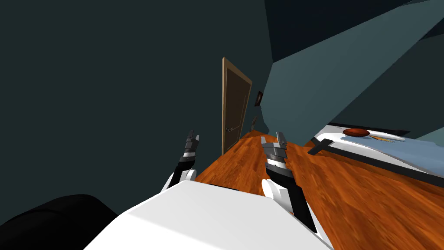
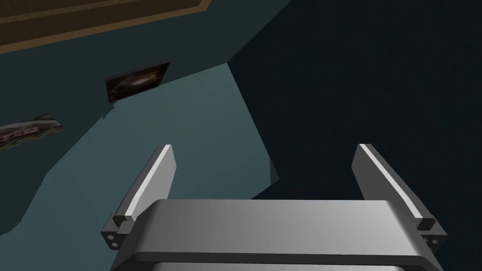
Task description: Pull the door open
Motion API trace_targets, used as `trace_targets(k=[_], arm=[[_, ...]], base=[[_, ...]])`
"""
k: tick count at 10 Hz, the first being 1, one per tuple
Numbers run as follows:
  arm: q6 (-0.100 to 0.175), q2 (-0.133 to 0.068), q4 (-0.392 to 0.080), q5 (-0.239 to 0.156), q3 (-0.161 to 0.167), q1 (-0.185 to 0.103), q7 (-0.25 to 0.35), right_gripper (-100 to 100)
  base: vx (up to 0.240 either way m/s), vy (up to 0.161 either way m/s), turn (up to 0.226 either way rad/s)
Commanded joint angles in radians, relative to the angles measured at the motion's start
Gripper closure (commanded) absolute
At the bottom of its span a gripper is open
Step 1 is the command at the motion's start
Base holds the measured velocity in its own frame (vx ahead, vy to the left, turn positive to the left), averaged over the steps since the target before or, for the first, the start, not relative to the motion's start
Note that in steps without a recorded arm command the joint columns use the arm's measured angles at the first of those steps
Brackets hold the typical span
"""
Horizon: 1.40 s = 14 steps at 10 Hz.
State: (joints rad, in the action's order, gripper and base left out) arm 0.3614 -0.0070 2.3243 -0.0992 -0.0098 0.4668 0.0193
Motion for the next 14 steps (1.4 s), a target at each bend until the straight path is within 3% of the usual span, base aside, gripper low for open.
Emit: trace_targets(k=[1,8,9,11,14], arm=[[0.008,-0.007,-0.038,0.004,0.001,-0.016,0.004,-100],[0.055,-0.043,-0.236,0.023,0.008,-0.107,0.029,-100],[0.055,-0.043,-0.248,0.023,0.008,-0.107,0.029,-100],[0.074,-0.057,-0.32,0.031,0.01,-0.144,0.039,-100],[0.084,-0.064,-0.379,0.035,0.011,-0.163,0.045,-100]], base=[[0.047,-0.029,0.09],[0.06,-0.062,0.136],[0.056,-0.061,0.064],[0.062,-0.062,0.147],[0.043,-0.053,0.084]])
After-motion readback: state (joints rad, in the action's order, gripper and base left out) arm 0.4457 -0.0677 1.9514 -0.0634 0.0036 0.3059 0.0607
